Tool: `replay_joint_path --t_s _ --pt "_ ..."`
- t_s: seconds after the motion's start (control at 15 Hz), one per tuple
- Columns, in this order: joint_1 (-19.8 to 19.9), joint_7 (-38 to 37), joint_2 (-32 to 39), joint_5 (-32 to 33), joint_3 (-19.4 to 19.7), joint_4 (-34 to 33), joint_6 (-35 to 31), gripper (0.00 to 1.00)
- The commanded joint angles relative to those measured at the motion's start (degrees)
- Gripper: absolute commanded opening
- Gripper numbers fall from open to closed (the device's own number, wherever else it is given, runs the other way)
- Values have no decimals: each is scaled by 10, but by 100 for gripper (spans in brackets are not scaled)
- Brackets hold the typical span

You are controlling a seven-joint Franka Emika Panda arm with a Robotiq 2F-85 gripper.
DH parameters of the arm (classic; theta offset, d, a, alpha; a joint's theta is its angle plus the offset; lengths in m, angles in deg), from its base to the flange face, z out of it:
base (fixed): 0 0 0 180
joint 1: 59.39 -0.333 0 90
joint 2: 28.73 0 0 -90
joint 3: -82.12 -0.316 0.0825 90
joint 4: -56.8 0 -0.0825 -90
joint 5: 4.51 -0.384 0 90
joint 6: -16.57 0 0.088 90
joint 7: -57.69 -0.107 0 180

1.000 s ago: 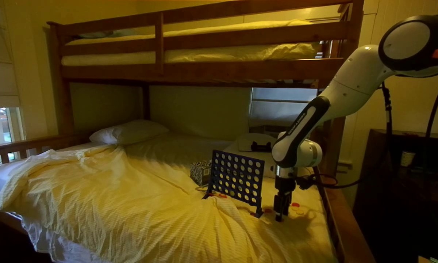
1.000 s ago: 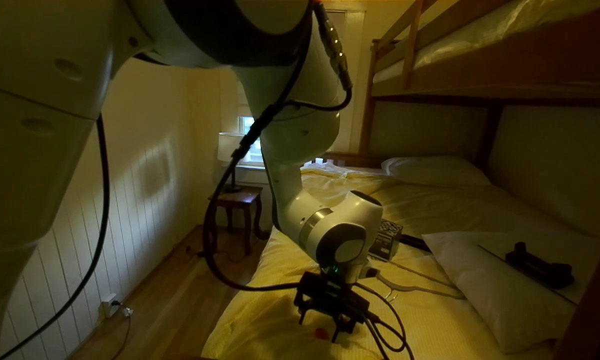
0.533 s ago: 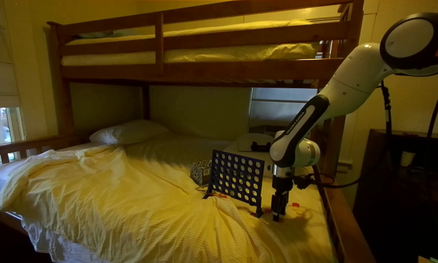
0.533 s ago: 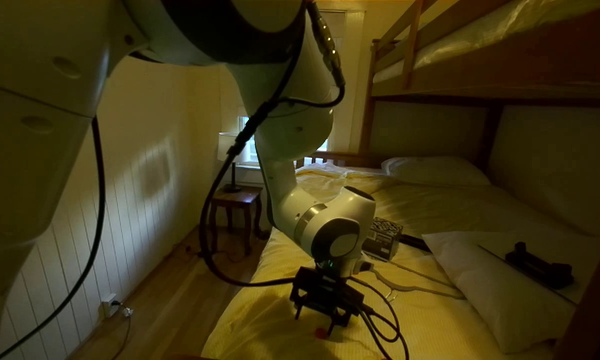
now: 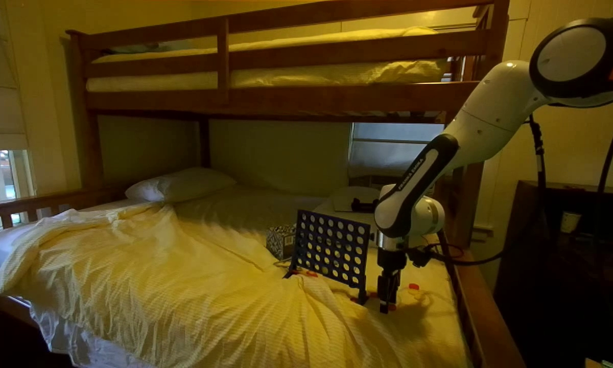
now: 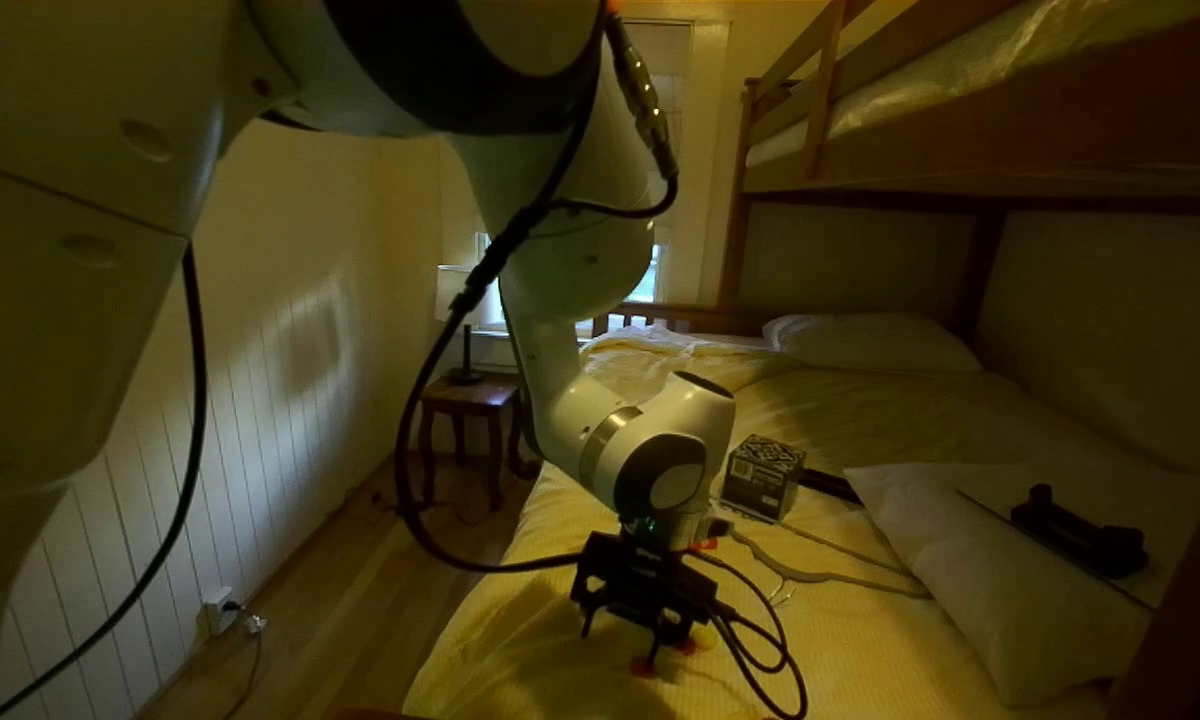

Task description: Put the orange chip into the connect four game

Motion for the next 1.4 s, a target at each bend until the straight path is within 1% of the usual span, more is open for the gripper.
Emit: replay_joint_path --t_s 0.0,0.2,0.4,0.87,1.13,1.2,1.27,1.33 --pt "-17 -18 14 29 14 -16 5 87" --pt "-28 -32 23 57 27 -22 1 87" --pt "-30 -34 36 72 30 -32 1 87" --pt "-27 -29 49 77 25 -46 0 85" --pt "-27 -29 52 77 25 -49 -1 78" --pt "-26 -28 52 77 25 -49 -2 78" --pt "-26 -28 51 77 25 -48 -2 76" --pt "-25 -28 50 77 25 -47 -3 71"
